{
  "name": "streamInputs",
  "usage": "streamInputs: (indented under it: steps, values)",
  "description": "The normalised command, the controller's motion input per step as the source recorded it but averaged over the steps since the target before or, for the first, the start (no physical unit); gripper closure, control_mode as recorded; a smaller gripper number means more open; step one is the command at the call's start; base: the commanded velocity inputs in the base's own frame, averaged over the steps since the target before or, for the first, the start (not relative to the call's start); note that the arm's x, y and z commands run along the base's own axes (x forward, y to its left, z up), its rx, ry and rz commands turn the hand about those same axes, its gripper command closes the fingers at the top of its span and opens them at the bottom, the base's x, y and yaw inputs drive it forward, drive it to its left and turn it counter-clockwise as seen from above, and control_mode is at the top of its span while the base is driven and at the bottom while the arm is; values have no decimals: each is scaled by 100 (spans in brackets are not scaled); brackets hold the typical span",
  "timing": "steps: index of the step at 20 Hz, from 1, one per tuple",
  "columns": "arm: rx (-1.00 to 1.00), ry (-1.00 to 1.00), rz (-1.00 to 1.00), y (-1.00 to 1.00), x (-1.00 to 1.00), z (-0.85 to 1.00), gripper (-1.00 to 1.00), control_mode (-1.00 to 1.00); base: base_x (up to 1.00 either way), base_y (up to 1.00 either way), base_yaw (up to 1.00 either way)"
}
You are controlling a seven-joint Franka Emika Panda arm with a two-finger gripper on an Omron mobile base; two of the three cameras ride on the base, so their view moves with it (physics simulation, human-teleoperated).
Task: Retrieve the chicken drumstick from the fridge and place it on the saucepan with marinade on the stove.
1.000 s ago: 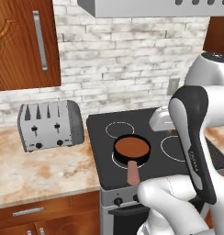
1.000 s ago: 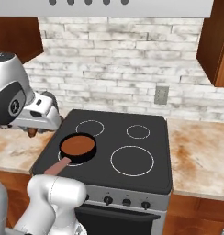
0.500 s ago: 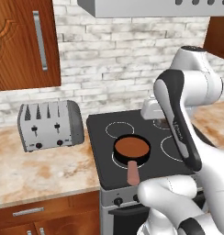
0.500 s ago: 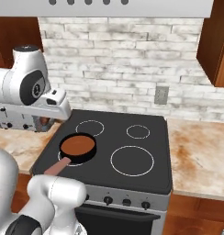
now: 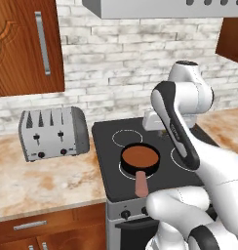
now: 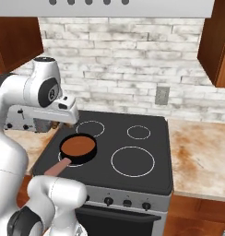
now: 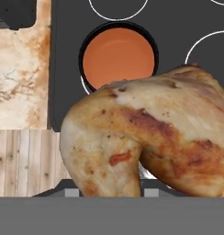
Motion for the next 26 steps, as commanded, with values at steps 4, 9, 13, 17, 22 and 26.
streamInputs:
  steps: [4, 9, 13, 17, 22, 26]
  values:
    - [0, 0, 0, 4, 23, -51, 100, -100, 0, 0, 0]
    - [-2, -3, 0, 8, 7, -36, 100, -100, 0, 0, 0]
    - [0, -6, 0, 1, 0, -23, 100, -100, 0, 0, 0]
    - [0, -1, 0, 0, 1, -30, 100, -100, 0, 0, 0]
    - [0, 0, 0, 0, 26, -34, 100, -100, 0, 0, 0]
    - [0, 0, 0, 0, 33, -30, 100, -100, 0, 0, 0]
